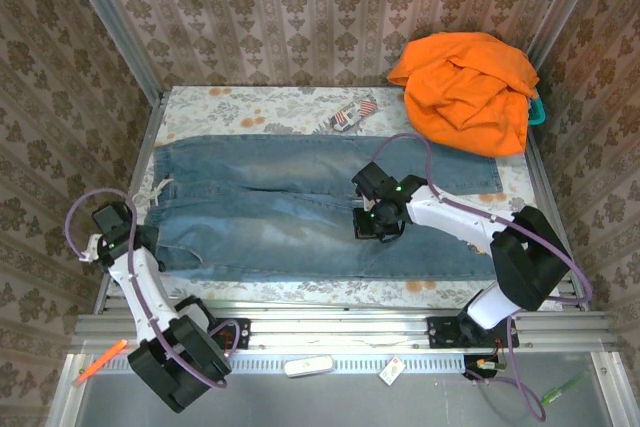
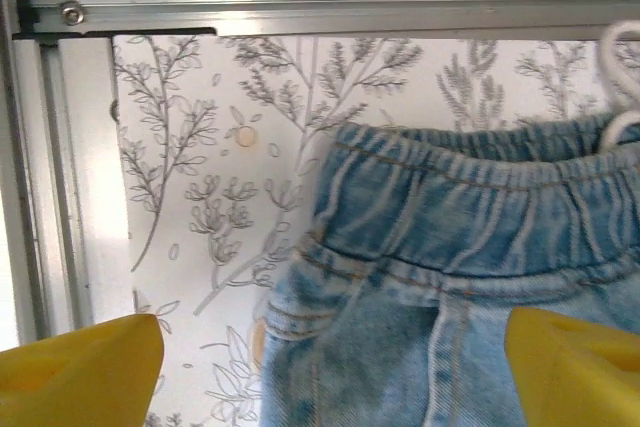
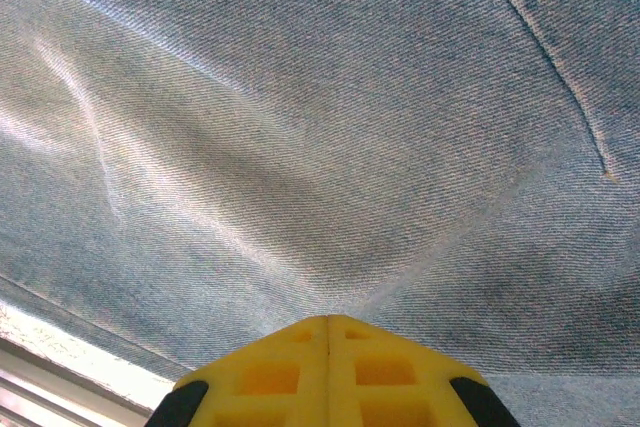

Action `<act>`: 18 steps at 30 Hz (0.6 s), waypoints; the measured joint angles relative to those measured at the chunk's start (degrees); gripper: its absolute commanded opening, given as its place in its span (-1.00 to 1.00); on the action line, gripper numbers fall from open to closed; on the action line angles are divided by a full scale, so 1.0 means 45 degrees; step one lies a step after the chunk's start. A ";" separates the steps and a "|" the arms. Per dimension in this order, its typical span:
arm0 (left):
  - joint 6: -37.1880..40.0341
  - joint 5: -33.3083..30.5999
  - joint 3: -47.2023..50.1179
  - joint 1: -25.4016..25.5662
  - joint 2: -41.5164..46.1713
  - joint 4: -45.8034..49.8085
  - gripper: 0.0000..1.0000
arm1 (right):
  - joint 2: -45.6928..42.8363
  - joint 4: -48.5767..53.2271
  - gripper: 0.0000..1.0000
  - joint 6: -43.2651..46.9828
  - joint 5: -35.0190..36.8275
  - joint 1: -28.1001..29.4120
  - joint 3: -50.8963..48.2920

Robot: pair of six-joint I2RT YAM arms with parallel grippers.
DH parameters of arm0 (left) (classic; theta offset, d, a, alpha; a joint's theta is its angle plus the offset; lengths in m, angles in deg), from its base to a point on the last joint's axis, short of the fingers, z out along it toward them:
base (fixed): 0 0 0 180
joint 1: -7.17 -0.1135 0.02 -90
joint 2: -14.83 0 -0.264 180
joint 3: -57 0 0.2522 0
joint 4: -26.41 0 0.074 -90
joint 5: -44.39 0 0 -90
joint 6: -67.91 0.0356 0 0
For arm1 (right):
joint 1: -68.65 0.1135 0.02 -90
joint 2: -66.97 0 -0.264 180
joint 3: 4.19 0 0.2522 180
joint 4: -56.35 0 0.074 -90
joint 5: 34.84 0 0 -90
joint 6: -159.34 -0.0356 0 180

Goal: Fold and stack the trousers

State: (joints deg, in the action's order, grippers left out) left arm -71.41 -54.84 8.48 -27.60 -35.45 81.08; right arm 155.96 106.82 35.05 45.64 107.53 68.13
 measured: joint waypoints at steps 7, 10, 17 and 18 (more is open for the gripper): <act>-0.0155 0.0787 0.1637 -0.1059 -0.1404 -0.1705 0.59 | -0.0199 0.0141 -0.84 0.0005 0.0010 -0.0010 0.0000; 0.0005 0.1122 0.1656 -0.1277 -0.1700 -0.2608 0.61 | -0.0661 0.0223 -0.83 0.0005 0.0010 -0.0058 -0.0019; 0.0112 0.2157 0.1967 -0.1360 -0.3162 -0.4935 0.59 | -0.1107 0.0189 -0.82 -0.0005 0.0010 -0.0291 -0.0257; 0.0126 0.2166 0.1967 -0.1365 -0.3351 -0.5017 0.53 | -0.1107 0.0185 -0.83 -0.0005 0.0010 -0.0316 -0.0257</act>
State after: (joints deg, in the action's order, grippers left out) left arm -70.84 -45.09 17.33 -33.74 -50.53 58.50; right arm 150.98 107.65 35.03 45.68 106.11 66.97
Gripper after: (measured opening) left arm 0.799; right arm 0.086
